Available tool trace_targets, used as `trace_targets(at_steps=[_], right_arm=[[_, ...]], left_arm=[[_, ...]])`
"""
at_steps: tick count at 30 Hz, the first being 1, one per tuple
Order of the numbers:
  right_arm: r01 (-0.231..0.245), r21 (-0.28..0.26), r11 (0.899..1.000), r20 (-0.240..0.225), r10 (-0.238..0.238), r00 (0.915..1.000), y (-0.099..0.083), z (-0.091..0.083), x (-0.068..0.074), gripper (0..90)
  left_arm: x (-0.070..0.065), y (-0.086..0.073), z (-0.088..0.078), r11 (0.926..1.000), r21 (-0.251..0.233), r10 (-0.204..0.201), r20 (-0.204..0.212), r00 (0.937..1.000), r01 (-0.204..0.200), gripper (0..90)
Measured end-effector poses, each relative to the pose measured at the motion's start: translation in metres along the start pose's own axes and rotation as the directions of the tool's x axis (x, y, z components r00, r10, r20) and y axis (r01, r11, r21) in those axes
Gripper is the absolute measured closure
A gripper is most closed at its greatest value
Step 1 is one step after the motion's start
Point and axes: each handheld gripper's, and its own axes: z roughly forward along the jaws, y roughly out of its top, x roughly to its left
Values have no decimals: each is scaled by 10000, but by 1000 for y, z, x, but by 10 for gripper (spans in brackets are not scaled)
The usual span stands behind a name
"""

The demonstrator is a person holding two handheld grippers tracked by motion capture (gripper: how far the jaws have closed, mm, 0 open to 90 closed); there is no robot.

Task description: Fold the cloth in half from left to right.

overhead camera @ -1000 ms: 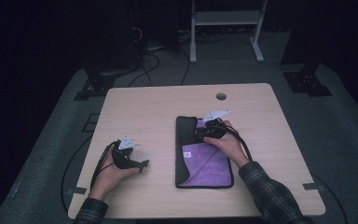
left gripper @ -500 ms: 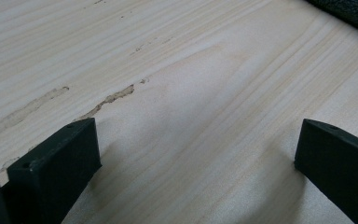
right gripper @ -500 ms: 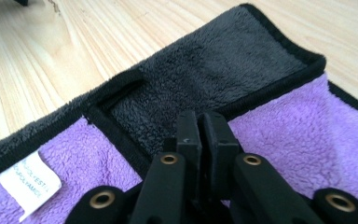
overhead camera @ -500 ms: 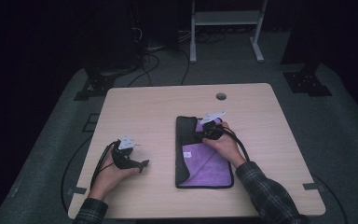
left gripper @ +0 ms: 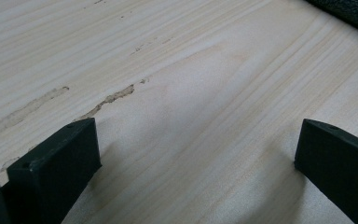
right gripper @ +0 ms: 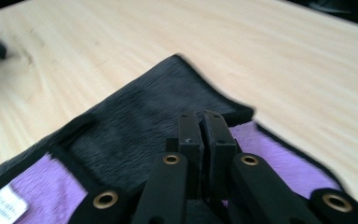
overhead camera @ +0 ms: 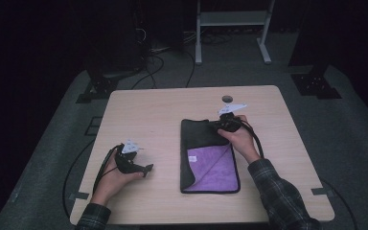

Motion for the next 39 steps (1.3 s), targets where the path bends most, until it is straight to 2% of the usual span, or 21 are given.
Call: trace_targets(at_steps=[1,6,8,9,10,14,15,16,20,23,26,28,29,30,32,34,37,39], right_arm=[[-123,-66,9999,101,124,9999,1,-3,-7,864],[-328,-144,9994,403,333,9986,4,-6,-19,864],[-556,-270,9981,644,572,9963,4,-8,-30,864],[-556,-270,9981,644,572,9963,4,-8,-30,864],[-794,-268,9965,788,812,9936,0,-8,-37,864],[-1157,-221,9930,1088,1174,9871,-8,-5,-51,864],[-1157,-221,9930,1088,1174,9871,-8,-5,-51,864],[-1331,-186,9909,1303,1344,9823,-13,-2,-58,864],[-1546,6,9880,1662,1524,9742,-22,6,-69,864],[-1559,143,9877,1761,1510,9727,-25,9,-71,864],[-1366,399,9898,2129,1252,9690,-30,17,-73,862],[-1342,419,9901,2196,1219,9679,-29,17,-73,859],[-1305,482,9903,2247,1165,9674,-29,17,-73,840],[-1225,453,9914,2261,1093,9680,-27,15,-72,764],[-1281,354,9911,2150,1177,9695,-26,13,-73,735],[-1413,-78,9899,1898,1402,9718,-21,3,-72,683],[-1384,-107,9903,1825,1380,9735,-18,-2,-70,668],[-1209,-70,9926,1738,1202,9774,-15,-6,-66,652]], left_arm=[[0,0,0,10000,0,2,1,10000,-2,0],[0,0,0,10000,1,0,-1,10000,0,0],[0,0,0,10000,2,0,1,10000,0,0],[0,0,0,10000,1,0,1,10000,0,0],[0,0,0,10000,1,0,0,10000,0,0],[0,0,0,10000,1,0,-2,10000,0,0],[0,0,0,10000,0,0,-1,10000,0,0],[0,0,0,10000,1,-3,-2,10000,3,0],[0,0,0,10000,2,-1,0,10000,1,0],[0,0,0,10000,0,-4,1,10000,4,0],[0,0,0,10000,0,-3,-1,10000,3,0],[0,0,0,10000,3,-2,-1,10000,2,0],[0,0,0,10000,2,0,0,10000,0,0],[0,0,0,10000,1,-1,-1,10000,1,0],[0,0,0,10000,1,-1,-1,10000,1,0],[0,0,0,10000,1,-2,-1,10000,2,0],[0,0,0,10000,0,-1,0,10000,1,0],[0,0,0,10000,2,0,-1,10000,0,0]])
